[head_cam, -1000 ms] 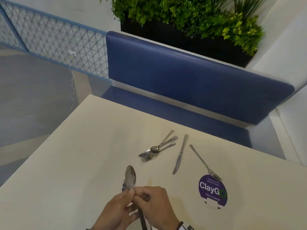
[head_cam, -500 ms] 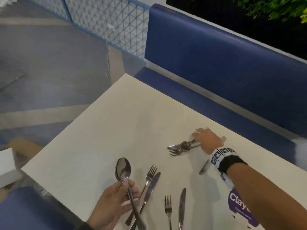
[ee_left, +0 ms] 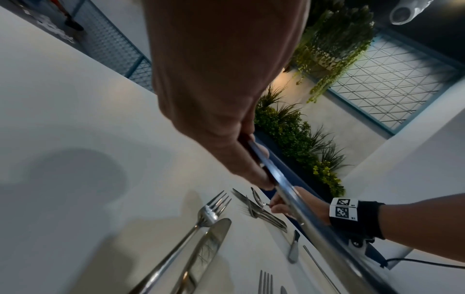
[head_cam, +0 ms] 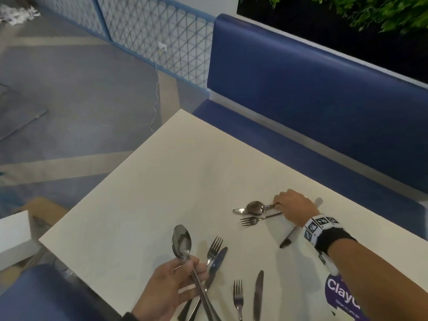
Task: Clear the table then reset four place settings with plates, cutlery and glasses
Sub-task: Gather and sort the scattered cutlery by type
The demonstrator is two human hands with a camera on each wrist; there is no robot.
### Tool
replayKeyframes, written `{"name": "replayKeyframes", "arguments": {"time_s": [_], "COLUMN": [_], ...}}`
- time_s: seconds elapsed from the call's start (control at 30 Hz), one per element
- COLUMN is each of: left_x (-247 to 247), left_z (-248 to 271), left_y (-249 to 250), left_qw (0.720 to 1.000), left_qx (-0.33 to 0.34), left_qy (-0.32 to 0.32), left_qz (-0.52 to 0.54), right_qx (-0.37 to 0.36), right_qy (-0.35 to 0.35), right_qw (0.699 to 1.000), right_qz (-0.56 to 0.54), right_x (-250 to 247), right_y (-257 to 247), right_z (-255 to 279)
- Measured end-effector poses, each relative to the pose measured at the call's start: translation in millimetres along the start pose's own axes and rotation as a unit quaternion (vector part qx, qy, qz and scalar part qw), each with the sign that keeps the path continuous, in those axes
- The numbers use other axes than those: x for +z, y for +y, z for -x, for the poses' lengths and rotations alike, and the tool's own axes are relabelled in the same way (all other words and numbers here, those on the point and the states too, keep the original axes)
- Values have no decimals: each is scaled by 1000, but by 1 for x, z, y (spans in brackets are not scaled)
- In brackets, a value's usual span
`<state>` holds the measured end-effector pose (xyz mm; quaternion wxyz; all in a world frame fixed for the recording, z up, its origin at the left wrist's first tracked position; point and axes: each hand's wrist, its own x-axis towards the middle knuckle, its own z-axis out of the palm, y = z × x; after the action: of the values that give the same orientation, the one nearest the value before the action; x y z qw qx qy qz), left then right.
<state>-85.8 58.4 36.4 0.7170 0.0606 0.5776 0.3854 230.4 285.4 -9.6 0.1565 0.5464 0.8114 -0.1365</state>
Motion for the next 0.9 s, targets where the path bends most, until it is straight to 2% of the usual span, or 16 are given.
{"name": "replayKeyframes", "arguments": {"time_s": [0.1, 0.17, 0.23, 0.27, 0.33, 0.4, 0.5, 0.57, 0.63, 0.73, 0.9], "left_x": [10, 16, 26, 32, 46, 58, 73, 82, 94, 110, 140], "left_z": [2, 1, 0, -2, -4, -5, 0, 3, 9, 13, 15], "left_y": [2, 0, -4, -7, -13, -20, -32, -40, -47, -57, -87], "left_qw": [1000, 999, 999, 999, 999, 999, 999, 998, 996, 990, 965], "left_qx": [14, 28, 33, 33, 27, 26, 22, 15, 1, -14, -57], "left_qy": [-14, -16, -20, -23, -28, -34, -45, -59, -85, -120, -189], "left_qz": [10, 13, 11, 15, 20, 15, -13, -31, -42, -70, -173], "right_qx": [-26, -43, -50, -43, 12, 64, 115, 130, 146, 186, 227], "right_qy": [52, 117, 195, 211, 178, 151, 185, 247, 273, 276, 229], "right_qw": [998, 987, 951, 929, 889, 853, 832, 833, 838, 831, 792], "right_qz": [-26, -105, -233, -300, -421, -495, -510, -477, -449, -446, -519], "right_x": [-16, -24, -26, -25, -16, 3, 35, 51, 59, 65, 58], "right_y": [-10, -29, -60, -81, -119, -147, -167, -172, -172, -166, -136], "right_z": [14, 36, 74, 97, 141, 169, 192, 201, 211, 229, 280]}}
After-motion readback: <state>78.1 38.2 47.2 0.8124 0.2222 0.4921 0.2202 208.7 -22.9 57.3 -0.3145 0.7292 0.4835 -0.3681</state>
